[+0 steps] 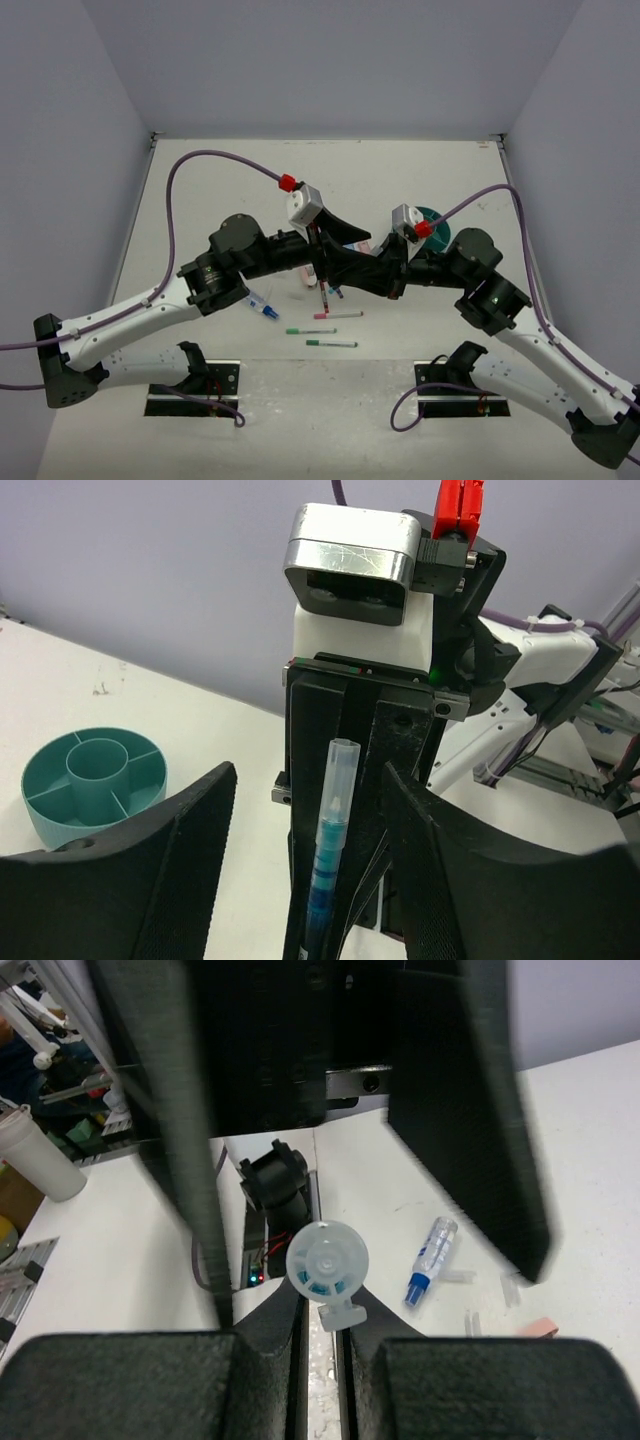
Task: Sort the stationery into containers
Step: Close the pen cap on the pen.
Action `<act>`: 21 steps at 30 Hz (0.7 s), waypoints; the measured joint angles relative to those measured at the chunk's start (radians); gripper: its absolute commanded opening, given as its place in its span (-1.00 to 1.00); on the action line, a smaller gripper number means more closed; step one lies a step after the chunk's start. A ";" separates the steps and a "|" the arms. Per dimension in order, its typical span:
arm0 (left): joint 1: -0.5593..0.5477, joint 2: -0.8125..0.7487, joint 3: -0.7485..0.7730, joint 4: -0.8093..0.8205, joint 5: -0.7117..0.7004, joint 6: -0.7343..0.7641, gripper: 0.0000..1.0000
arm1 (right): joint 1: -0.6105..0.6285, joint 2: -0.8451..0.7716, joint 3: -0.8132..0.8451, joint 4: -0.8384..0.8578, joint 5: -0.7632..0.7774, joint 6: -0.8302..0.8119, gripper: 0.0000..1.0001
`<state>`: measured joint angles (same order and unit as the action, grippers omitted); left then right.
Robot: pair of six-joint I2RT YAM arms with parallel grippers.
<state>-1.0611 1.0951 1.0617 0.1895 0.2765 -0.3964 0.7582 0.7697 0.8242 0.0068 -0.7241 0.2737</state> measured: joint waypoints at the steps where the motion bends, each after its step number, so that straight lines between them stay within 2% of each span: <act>1: 0.005 0.004 0.004 -0.003 0.012 0.006 -0.14 | 0.000 0.002 0.001 -0.005 -0.002 -0.005 -1.00; 4: 0.019 0.021 0.025 -0.019 0.047 0.018 -0.26 | 0.000 0.011 0.005 -0.028 -0.006 -0.016 -1.00; 9: 0.030 0.031 0.033 -0.043 0.088 0.026 -0.65 | -0.001 0.016 0.006 -0.058 -0.004 -0.025 -1.00; 11: 0.032 0.032 0.033 -0.049 0.108 0.030 -0.73 | -0.001 0.019 0.008 -0.066 -0.003 -0.025 -1.00; 13: 0.033 0.031 0.033 -0.050 0.121 0.039 -1.00 | -0.001 0.026 0.013 -0.071 -0.005 -0.027 -1.00; 18: 0.045 0.027 0.031 -0.052 0.132 0.045 -1.00 | -0.001 0.031 0.024 -0.093 0.004 -0.032 -1.00; 21: 0.040 -0.015 0.000 -0.053 0.039 0.033 -1.00 | -0.001 0.029 0.024 -0.101 0.030 -0.033 -1.00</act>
<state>-1.0215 1.0797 1.0615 0.1368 0.3160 -0.3630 0.7571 0.7985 0.8486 -0.0944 -0.6946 0.2408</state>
